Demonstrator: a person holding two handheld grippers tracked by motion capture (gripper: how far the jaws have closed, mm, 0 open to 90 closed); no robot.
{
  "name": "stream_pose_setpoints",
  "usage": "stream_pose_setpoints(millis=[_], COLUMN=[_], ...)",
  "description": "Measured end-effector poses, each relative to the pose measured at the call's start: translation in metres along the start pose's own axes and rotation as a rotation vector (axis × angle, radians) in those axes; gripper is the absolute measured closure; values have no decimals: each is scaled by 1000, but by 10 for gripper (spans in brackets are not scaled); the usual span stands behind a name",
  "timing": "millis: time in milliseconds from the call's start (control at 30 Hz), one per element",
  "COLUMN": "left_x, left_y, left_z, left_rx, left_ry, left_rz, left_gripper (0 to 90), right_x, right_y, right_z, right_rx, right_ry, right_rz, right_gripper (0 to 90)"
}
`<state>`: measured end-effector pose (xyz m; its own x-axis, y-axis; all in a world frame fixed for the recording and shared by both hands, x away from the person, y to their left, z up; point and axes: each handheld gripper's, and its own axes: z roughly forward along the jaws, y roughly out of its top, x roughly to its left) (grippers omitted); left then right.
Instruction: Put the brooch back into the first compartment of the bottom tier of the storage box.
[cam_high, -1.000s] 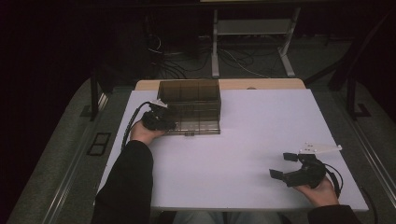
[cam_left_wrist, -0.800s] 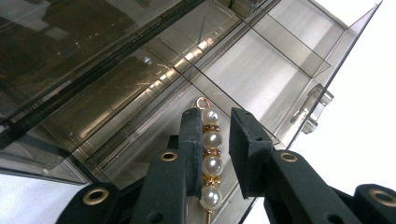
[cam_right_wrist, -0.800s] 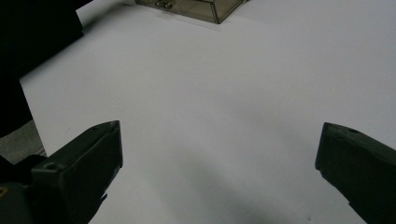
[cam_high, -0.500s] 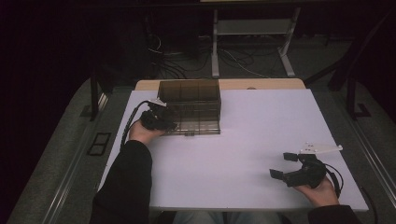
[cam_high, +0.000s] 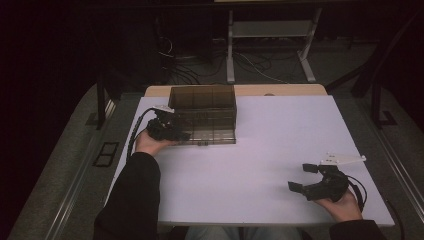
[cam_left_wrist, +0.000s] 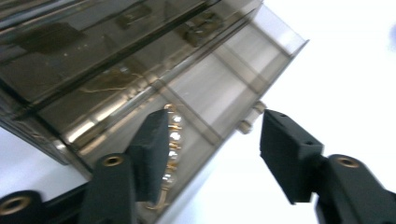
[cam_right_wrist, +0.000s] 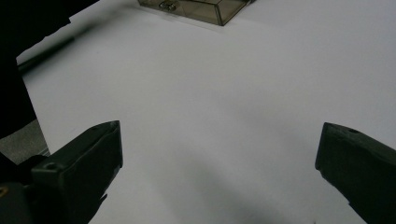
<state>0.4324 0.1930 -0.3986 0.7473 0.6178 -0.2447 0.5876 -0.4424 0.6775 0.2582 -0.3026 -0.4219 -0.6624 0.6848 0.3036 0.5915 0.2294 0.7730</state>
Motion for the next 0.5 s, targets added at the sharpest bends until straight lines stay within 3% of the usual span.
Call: stream_pose_setpoints(millis=[200, 500], left_x=[-16, -40], left_y=[-6, -17], left_z=[-11, -21], left_rx=[-51, -93], left_ry=[-29, -35], left_rz=[-13, -16], left_gripper=[244, 134], right_x=[1, 2], right_y=[0, 1], right_z=[0, 1], right_rx=[0, -4], right_ry=[4, 5], right_rz=[-6, -12], right_gripper=[3, 3])
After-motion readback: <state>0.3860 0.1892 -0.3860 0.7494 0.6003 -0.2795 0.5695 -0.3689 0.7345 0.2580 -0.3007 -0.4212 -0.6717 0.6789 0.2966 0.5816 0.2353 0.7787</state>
